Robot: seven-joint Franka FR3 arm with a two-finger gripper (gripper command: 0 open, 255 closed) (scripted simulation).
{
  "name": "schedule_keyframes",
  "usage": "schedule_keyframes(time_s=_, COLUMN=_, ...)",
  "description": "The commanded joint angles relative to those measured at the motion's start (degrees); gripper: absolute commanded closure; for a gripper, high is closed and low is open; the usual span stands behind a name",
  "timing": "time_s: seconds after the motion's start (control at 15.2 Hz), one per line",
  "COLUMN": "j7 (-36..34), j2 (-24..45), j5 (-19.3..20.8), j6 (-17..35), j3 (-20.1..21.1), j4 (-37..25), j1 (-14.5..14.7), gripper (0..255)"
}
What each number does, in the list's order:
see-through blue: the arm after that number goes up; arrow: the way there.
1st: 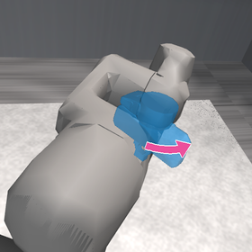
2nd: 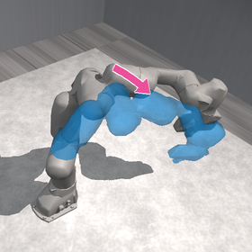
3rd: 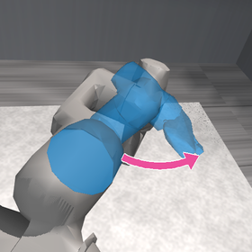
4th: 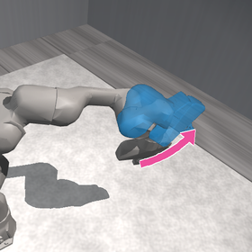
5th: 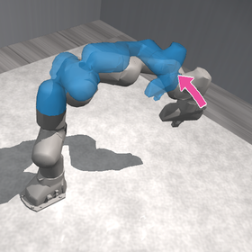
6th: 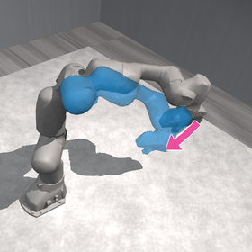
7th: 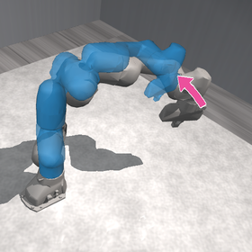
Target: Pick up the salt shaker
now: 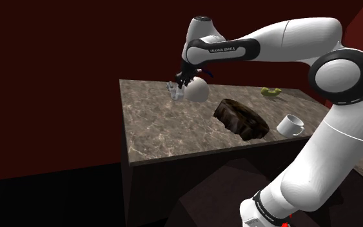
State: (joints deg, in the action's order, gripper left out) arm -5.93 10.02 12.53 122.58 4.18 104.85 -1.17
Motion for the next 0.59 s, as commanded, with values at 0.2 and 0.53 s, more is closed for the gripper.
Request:
schedule_keyframes(time_s=0.2, j7=0.72, j2=-1.08, j5=-0.49, j6=-3.46, j3=0.11, j4=-2.43, j1=0.04, gripper=255)
schedule_keyframes(time_s=0.53, j7=1.17, j2=-1.51, j5=-0.75, j6=-5.72, j3=0.17, j4=-4.28, j1=0.06, gripper=255)
